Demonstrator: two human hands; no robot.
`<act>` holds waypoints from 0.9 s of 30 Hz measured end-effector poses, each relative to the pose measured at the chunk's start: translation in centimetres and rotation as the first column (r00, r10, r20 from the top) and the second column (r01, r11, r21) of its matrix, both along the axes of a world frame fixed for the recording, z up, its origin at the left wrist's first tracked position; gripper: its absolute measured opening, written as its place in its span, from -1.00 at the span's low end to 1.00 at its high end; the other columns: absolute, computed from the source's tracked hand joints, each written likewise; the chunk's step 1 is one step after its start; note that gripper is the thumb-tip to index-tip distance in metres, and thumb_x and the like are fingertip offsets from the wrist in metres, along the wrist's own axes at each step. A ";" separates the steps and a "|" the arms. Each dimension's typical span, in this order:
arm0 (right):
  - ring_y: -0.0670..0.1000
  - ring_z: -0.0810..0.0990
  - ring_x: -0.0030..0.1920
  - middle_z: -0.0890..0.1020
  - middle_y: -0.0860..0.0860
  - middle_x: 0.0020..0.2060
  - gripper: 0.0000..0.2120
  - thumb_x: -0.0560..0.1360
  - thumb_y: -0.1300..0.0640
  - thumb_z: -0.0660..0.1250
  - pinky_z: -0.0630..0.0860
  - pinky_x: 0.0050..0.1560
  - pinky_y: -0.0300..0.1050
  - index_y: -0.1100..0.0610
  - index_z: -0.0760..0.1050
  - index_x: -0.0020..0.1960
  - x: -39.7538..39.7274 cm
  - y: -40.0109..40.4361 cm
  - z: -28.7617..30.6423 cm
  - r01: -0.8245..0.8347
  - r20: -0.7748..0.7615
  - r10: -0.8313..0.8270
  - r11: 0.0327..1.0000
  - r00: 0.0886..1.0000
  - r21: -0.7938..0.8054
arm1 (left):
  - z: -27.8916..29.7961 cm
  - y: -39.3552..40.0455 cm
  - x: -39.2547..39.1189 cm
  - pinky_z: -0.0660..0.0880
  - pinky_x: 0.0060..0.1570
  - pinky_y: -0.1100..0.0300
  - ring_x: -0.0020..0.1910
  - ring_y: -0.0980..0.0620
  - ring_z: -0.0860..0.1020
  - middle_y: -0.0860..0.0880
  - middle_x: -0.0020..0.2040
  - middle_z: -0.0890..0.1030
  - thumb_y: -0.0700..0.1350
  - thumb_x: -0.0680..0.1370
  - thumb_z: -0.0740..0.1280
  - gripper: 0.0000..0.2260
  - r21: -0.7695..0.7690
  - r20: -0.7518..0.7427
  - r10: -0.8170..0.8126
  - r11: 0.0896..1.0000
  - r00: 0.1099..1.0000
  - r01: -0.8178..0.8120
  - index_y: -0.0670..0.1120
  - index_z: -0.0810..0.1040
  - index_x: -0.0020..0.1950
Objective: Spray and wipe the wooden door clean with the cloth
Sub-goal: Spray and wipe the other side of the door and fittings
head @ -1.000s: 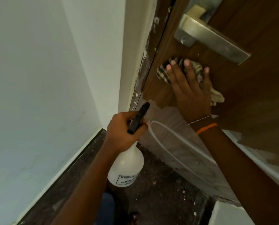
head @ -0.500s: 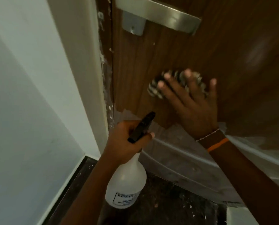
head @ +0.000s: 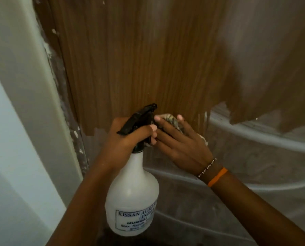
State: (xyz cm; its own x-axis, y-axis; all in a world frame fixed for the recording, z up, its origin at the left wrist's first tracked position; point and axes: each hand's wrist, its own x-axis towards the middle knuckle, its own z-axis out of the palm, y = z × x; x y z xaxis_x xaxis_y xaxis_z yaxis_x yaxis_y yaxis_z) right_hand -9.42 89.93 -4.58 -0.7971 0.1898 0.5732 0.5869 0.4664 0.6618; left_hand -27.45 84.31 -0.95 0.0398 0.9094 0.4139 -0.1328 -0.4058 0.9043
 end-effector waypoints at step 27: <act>0.15 0.10 0.52 0.20 0.06 0.48 -0.41 0.52 0.01 0.33 -0.07 0.49 0.26 0.06 0.20 0.47 3.8 -0.2 -3.7 0.298 -0.466 -0.202 0.944 0.861 0.141 | 0.1 0.8 7.3 0.54 -0.17 -0.20 -0.35 -0.26 0.57 -0.18 -0.44 0.57 0.21 0.29 0.35 -0.63 0.357 -0.191 -0.007 0.931 0.982 0.076 -0.11 0.57 -0.42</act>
